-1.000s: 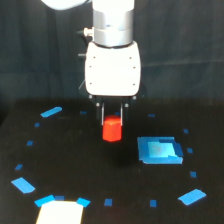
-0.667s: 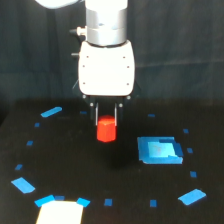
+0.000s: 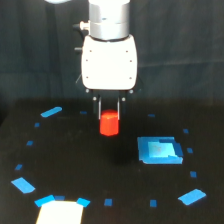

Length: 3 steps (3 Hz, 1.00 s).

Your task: Pick up the red object from the table

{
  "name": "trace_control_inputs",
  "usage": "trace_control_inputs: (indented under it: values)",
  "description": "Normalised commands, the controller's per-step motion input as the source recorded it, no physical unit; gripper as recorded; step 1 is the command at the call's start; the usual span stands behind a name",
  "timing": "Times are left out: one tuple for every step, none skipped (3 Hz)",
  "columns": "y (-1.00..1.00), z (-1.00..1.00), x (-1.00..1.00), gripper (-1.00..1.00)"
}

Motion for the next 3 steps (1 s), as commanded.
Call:
trace_control_inputs:
  values:
    - [0.05,-0.28,-0.02,-1.00]
    - [0.20,-0.59,-0.13,-0.92]
    - [0.08,-0.13,0.13,-1.00]
